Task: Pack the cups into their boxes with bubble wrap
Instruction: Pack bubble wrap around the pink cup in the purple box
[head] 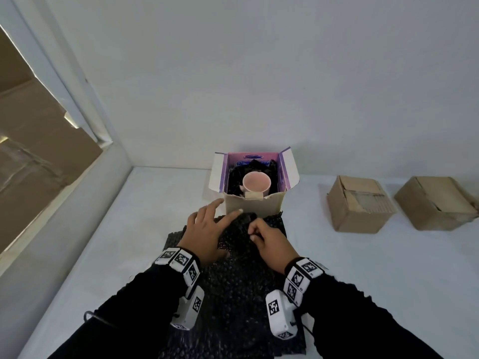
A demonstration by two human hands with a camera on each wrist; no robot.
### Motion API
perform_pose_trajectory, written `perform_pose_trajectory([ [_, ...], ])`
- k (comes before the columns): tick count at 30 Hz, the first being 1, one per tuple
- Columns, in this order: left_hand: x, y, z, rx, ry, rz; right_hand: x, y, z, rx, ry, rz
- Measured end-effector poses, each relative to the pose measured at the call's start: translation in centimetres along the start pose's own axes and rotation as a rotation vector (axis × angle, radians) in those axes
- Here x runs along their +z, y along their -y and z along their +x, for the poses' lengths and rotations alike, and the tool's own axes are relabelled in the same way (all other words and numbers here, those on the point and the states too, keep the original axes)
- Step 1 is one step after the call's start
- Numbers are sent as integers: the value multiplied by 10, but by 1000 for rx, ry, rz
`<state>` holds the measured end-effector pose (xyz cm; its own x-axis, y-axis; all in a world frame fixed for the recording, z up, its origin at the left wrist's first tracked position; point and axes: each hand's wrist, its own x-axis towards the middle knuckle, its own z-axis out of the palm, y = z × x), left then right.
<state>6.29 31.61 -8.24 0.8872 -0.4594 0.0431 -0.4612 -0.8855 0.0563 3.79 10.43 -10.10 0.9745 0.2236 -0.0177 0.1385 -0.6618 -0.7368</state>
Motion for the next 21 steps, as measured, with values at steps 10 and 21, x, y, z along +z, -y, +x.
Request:
perform_pose_trajectory([
  [10,-26,-7,31,-18,-50,-457,-56,30,11,4,17,23],
  [21,-59,6,43,76,65,-308,-114,27,36,59,-35,-19],
])
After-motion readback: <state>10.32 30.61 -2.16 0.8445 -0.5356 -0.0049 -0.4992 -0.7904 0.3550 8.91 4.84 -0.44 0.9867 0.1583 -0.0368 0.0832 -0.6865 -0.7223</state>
